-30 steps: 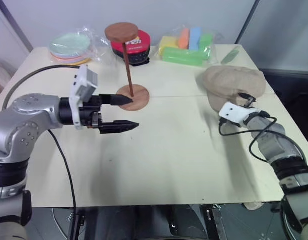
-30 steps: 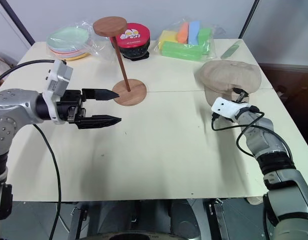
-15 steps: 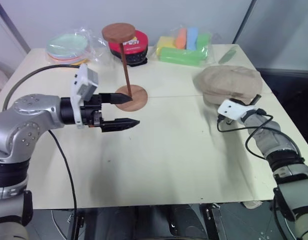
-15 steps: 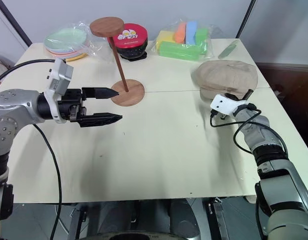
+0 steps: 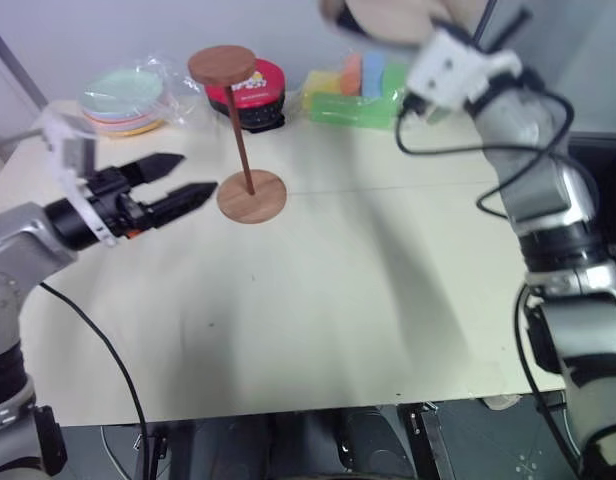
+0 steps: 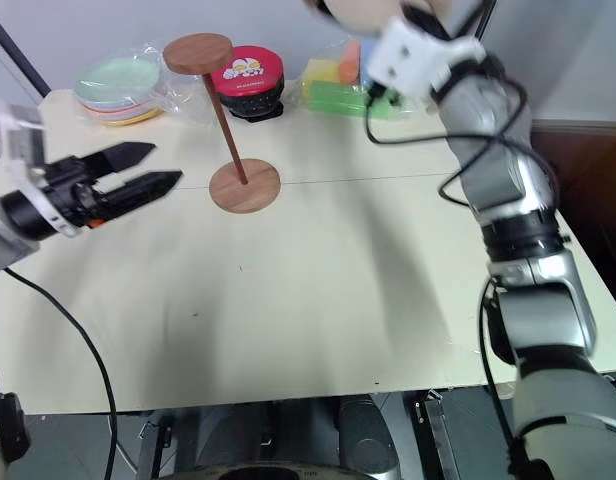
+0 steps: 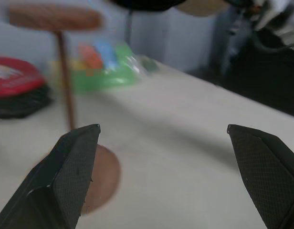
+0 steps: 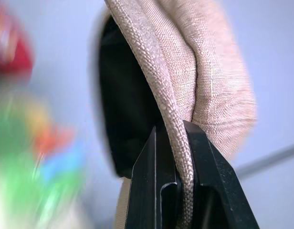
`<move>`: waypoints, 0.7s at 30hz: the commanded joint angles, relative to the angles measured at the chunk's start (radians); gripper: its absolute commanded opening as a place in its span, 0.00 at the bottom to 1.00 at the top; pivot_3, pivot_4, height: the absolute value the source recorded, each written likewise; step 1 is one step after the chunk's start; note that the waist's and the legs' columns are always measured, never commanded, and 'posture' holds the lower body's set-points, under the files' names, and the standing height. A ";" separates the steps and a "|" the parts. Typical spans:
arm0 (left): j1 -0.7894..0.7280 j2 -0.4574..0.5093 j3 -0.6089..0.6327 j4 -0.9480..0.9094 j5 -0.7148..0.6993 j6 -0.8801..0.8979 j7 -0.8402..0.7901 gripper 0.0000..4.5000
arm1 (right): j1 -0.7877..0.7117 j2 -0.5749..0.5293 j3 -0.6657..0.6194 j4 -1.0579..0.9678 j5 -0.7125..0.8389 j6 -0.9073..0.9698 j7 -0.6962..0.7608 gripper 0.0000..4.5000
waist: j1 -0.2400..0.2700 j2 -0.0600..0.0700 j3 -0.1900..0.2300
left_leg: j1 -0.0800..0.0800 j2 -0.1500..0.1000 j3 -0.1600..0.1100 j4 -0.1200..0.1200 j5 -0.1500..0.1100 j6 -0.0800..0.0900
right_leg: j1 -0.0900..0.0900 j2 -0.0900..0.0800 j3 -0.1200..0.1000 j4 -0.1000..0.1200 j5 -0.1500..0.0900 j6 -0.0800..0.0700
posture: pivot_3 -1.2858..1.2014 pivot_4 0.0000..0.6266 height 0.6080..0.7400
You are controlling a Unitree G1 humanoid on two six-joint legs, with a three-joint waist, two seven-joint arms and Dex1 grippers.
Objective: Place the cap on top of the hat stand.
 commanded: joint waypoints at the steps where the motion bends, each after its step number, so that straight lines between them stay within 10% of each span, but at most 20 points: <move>1: 0.003 0.008 0.133 -0.009 -0.085 0.003 0.089 1.00 | -0.131 0.105 0.032 0.085 0.023 -0.075 -0.008 0.00 | 0.000 0.000 0.000 | 0.000 0.000 0.000 0.000 0.000 0.000 | 0.000 -0.001 0.000 0.000 0.000 0.000 | 0.52 0.24 1.00; 7: 0.065 0.045 0.227 -0.061 -0.167 0.004 0.160 1.00 | -0.198 0.247 0.092 0.239 0.023 -0.176 -0.002 0.00 | 0.023 -0.005 -0.002 | -0.001 -0.002 -0.002 0.001 0.000 -0.001 | 0.001 -0.003 -0.001 0.000 0.000 0.000 | 0.52 0.24 1.00; 21: 0.169 0.125 0.266 -0.089 -0.227 -0.022 0.188 1.00 | 0.177 0.251 0.186 -0.059 -0.071 -0.118 0.068 0.00 | 0.014 -0.006 -0.002 | -0.001 -0.002 -0.001 -0.001 0.001 -0.002 | -0.001 -0.001 -0.001 0.001 0.000 0.000 | 0.52 0.24 1.00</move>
